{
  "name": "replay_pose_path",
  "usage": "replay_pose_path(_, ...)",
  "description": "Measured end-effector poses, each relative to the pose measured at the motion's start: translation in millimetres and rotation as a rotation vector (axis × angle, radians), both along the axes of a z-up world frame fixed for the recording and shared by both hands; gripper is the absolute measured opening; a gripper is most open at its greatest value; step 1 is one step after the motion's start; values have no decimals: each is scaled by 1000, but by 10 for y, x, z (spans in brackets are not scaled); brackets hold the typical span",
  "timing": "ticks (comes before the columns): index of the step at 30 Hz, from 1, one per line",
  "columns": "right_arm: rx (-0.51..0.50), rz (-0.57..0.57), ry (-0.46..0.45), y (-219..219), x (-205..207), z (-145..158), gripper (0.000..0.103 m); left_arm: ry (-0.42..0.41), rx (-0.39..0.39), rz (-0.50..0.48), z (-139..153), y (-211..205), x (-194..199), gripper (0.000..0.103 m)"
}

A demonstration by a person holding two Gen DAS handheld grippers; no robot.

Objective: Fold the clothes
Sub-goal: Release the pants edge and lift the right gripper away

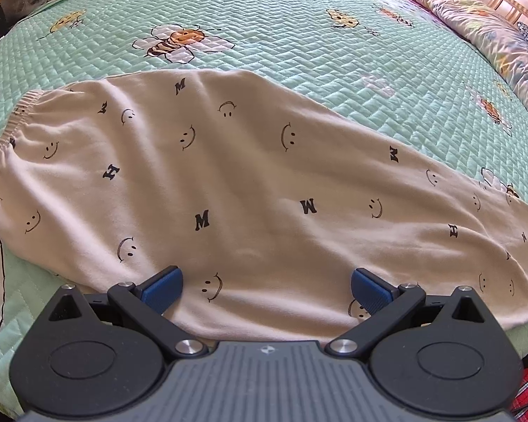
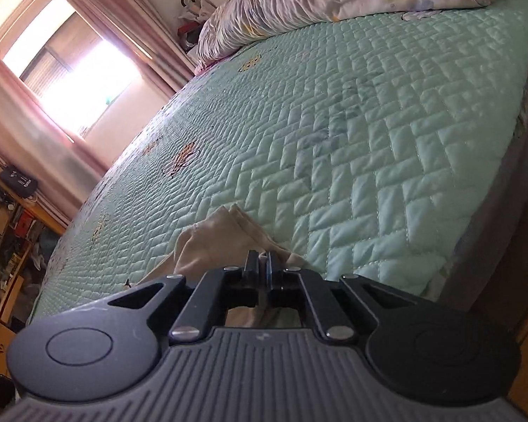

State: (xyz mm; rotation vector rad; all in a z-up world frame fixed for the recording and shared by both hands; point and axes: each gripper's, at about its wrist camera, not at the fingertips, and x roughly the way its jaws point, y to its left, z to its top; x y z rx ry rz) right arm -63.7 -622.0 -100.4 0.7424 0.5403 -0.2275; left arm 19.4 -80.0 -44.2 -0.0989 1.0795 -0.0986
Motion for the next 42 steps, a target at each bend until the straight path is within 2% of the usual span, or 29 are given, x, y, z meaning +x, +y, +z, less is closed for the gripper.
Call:
replay_pose_path(1,-39,3,9,32,0,28,4,-1,-3,0,-2,8,-3,102)
replay_pose_path(4,-153,14,13,120,-20,109,18,-3,-9,2,-7,19,-1,102)
replay_pose_path(5,-195,25,15,147,-27,134,24,-3,-9,2,-6,17,-1,102)
replay_pose_path(6,-231,9,10,160,-50,159,38,-3,-9,1,-6,18,-4,102)
replay_pose_path(8,-273,-60,-15,139,-130,200,58,-5,-10,-1,-5,21,-9,102)
replay_pose_path(9,-250,-96,-27,85,-178,196,60,-6,-10,-1,-5,22,-12,102)
replay_pose_path(12,-74,-92,-55,-109,-254,65,60,-5,-17,2,-6,27,-9,102)
replay_pose_path(14,-29,-52,-92,-132,-274,-9,60,-4,-18,3,-9,29,-7,102)
replay_pose_path(20,-196,86,-84,113,-152,-12,60,1,-1,-1,-23,0,3,102)
replay_pose_path(24,-208,95,-73,148,-78,-24,58,2,23,-8,-37,-32,10,102)
replay_pose_path(25,-200,95,-75,141,-73,-31,55,2,27,-9,-40,-37,10,102)
replay_pose_path(27,-191,100,-70,137,-68,-51,32,3,35,-9,-44,-51,16,102)
replay_pose_path(32,-197,96,-65,143,-68,-31,11,11,39,-8,-42,-55,30,102)
replay_pose_path(35,-226,52,-56,138,-94,64,10,13,18,-1,-27,-18,33,102)
replay_pose_path(38,-196,43,-19,66,-43,-31,10,12,6,3,-32,-4,37,102)
replay_pose_path(40,-212,47,-26,74,-48,-60,10,11,13,-3,-35,-16,33,102)
replay_pose_path(42,-182,48,-42,42,-73,-48,16,9,21,-10,-39,-30,30,102)
